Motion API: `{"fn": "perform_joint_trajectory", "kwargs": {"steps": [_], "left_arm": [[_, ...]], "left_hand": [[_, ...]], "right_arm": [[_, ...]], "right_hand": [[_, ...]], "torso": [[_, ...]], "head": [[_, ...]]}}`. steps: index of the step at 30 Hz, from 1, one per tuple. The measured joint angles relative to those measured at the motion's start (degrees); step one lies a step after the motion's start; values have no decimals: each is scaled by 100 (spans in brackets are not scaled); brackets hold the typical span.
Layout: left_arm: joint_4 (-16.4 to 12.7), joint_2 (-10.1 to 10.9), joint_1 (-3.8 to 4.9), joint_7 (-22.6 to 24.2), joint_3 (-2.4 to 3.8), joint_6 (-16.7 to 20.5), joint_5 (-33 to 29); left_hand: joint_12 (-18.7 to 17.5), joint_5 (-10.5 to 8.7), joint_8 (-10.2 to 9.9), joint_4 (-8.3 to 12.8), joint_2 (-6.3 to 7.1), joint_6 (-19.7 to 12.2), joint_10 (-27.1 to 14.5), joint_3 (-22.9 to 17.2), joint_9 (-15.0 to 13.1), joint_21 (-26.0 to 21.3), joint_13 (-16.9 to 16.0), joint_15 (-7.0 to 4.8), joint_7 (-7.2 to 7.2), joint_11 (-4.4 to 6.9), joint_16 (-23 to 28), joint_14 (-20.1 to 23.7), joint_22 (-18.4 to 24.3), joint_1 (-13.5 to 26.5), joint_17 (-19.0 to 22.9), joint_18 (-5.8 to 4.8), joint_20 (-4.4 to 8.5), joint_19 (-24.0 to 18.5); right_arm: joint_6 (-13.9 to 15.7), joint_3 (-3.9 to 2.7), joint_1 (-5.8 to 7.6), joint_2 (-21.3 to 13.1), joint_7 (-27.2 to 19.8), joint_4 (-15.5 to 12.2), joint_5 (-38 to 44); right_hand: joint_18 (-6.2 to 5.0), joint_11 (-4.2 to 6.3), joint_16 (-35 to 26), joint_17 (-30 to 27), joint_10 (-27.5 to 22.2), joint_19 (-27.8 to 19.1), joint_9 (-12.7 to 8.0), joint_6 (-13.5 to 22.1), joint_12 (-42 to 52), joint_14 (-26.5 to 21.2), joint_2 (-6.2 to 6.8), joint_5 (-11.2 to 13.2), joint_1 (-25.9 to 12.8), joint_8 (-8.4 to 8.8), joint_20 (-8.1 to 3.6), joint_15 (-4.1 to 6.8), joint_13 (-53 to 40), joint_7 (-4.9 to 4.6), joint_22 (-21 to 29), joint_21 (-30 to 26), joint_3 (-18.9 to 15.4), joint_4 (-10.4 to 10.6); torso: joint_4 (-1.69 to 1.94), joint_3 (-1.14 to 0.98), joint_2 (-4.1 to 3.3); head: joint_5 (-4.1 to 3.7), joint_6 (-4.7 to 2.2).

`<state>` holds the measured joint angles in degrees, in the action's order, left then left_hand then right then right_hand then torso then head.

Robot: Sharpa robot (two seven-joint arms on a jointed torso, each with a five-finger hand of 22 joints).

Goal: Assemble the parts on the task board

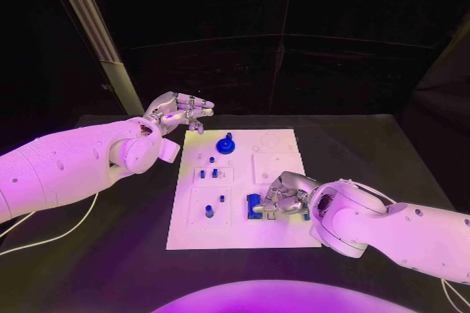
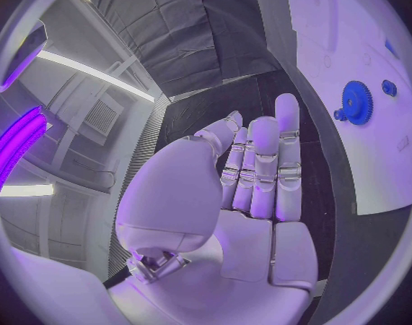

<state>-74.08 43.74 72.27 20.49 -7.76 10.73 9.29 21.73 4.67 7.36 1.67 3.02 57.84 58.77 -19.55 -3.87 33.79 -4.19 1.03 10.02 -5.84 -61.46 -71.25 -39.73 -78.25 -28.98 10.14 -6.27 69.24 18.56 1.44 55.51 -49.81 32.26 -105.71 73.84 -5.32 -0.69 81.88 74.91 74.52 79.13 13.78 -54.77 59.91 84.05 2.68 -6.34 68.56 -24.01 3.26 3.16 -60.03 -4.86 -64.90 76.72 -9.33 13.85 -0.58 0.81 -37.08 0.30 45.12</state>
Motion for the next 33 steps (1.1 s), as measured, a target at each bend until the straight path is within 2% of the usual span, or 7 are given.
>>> {"fn": "perform_joint_trajectory", "kwargs": {"steps": [8, 12, 17, 20, 23, 25, 33], "left_arm": [[15, -11, 0, -4, 0, -1, 0], [16, -17, 0, -5, 0, -2, 0], [19, -12, 0, -7, 0, -3, 0], [22, -10, 0, -9, 0, -3, 0], [20, -9, 0, -10, 0, -3, 0], [16, -6, 0, -11, 0, -3, 0], [12, 28, 0, -14, -1, -2, 0]], "left_hand": [[0, 0, 0, 0, 0, 0, 0, 0, 0, 0, 0, 0, 0, 0, 0, 0, 0, 0, 0, 0, 0, 0], [0, 0, 0, 0, 0, 0, 0, 0, 0, 0, -1, 0, 0, 0, 0, 0, 0, 0, 0, 0, 0, 0], [0, 0, 0, -1, 0, 0, 0, -33, 0, 0, 2, 0, 0, 0, 0, 0, 0, 0, 0, 0, 0, 0], [0, 0, 0, -1, 0, 0, 0, -33, 0, 0, 4, 0, 0, 0, 0, 0, -1, 0, 0, 0, 0, 0], [0, 0, 0, -1, 0, 0, 0, -33, 0, 0, 4, 0, 0, 0, 0, 0, -1, 0, 0, 0, 0, 0], [0, 0, 0, -1, 0, 0, 0, -33, 0, 0, 4, 0, 0, 0, 0, 0, -1, 0, 0, 0, 0, 0], [1, 0, 0, -1, 0, -1, 0, -33, 0, 0, 4, 0, 1, 0, 0, 0, -1, 0, 1, 0, 0, 0]], "right_arm": [[-112, 0, 0, -15, -54, -44, 250], [-110, 0, 0, -14, -54, -53, 423], [-43, 0, -1, -120, -63, -104, 540], [12, 0, -1, -298, -133, -174, 506], [53, 0, -1, -567, -280, -250, 336], [69, 0, 0, -743, -382, -293, 208], [79, 0, 67, -1413, -671, -364, 17]], "right_hand": [[0, 63, 0, 0, 63, 23, 159, -147, 82, 10, -94, -184, 677, -281, -63, 54, -103, 74, -53, 0, 41, -404], [-1, 81, 0, 0, 81, 34, 195, -147, 82, -11, -135, -229, 744, -340, -73, 74, -125, 74, -60, 0, 51, -432], [0, 102, 0, 0, 102, 43, 248, -145, 103, -11, -225, -595, 650, -413, -82, 74, -134, 76, -64, 0, -68, -342], [-1, 101, 0, 0, 102, 43, 246, 1, 103, -11, -233, -690, 598, -411, -82, 74, -123, 59, -53, 0, -130, -312], [0, 77, 0, 0, 78, 43, 195, 197, 103, -11, -245, -782, 609, -275, -82, 74, -117, -2, -39, 0, -130, -312], [0, 44, 0, 0, 74, 43, 152, 272, 78, -11, -341, -924, 706, -170, -82, 74, -117, -45, -46, 0, -130, -312], [1, -16, 70, 0, 93, 67, 39, 250, 38, -10, -416, -1100, 781, 79, -15, 30, -114, -84, -183, 41, -180, -326]], "torso": [[2, -1, 0], [12, 1, -1], [11, 2, -1], [7, 4, -1], [5, 5, 3], [5, 8, 5], [-9, 7, 7]], "head": [[-27, 11], [-35, 7], [-37, 12], [-37, -2], [-65, -18], [-86, -28], [-143, -82]]}}
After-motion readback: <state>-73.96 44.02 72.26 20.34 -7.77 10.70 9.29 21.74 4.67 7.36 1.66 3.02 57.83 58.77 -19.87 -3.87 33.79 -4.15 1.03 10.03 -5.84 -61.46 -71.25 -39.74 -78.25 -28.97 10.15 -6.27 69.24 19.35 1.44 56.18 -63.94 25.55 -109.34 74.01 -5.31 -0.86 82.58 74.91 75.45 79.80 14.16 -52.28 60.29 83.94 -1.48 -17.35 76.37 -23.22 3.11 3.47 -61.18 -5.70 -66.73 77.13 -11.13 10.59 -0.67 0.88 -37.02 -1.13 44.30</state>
